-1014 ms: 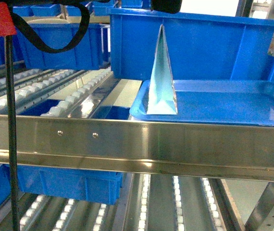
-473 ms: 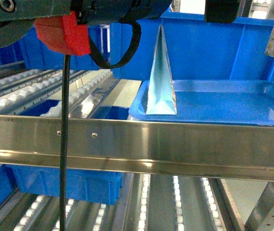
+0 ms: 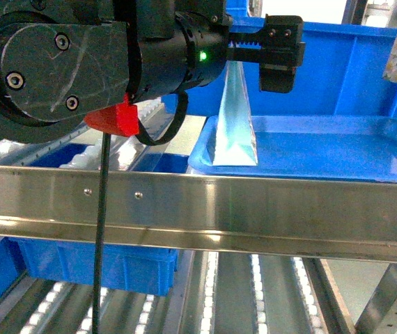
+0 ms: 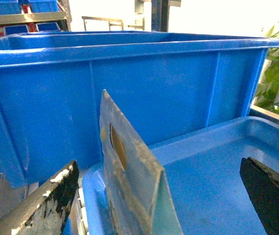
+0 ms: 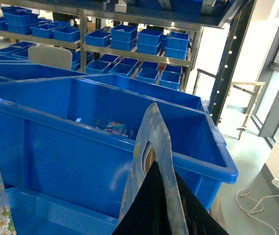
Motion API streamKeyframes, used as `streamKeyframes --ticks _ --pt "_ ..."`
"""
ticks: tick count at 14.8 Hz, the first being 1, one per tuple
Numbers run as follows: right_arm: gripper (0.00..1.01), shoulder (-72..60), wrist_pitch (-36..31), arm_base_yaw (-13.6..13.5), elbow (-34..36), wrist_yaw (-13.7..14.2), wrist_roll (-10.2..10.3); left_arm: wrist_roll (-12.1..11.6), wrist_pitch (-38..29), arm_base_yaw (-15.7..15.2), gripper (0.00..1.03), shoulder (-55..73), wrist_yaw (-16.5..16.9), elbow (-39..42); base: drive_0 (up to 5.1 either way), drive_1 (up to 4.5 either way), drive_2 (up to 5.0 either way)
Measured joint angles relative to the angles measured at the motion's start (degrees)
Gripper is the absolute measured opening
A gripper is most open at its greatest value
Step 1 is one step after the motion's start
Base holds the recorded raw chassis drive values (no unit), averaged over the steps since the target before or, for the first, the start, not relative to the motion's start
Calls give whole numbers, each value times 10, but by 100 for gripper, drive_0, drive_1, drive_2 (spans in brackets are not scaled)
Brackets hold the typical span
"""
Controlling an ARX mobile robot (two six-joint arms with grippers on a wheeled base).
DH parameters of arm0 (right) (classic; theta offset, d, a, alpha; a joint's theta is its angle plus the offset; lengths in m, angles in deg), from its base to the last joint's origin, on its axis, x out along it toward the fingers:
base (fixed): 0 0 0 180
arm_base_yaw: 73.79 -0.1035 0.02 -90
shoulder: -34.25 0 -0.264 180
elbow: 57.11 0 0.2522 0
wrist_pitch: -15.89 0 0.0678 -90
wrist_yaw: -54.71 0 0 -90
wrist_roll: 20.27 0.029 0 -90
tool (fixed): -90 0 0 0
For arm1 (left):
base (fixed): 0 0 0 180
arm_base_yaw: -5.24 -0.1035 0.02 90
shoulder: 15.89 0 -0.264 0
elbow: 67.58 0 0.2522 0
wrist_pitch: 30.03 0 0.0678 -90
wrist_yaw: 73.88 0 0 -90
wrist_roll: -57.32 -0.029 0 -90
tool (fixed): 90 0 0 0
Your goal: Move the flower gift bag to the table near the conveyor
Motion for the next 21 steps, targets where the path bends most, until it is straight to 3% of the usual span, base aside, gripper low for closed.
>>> streamKeyframes --ticks 4,6,17,18,20,21 --pt "2 0 0 0 0 0 0 2 30 -7 98 26 3 -22 0 0 0" --pt "2 0 0 0 0 0 0 2 30 -7 82 26 3 -23 0 0 0" --pt "2 0 0 0 0 0 0 2 30 -7 39 26 5 -23 0 0 0" --pt "2 0 0 0 0 0 0 2 30 -7 33 26 5 -23 0 0 0" --pt "2 0 0 0 0 0 0 3 30 -7 8 26 5 -23 0 0 0" --pt "2 0 0 0 0 0 0 3 30 -7 2 26 5 -23 0 0 0"
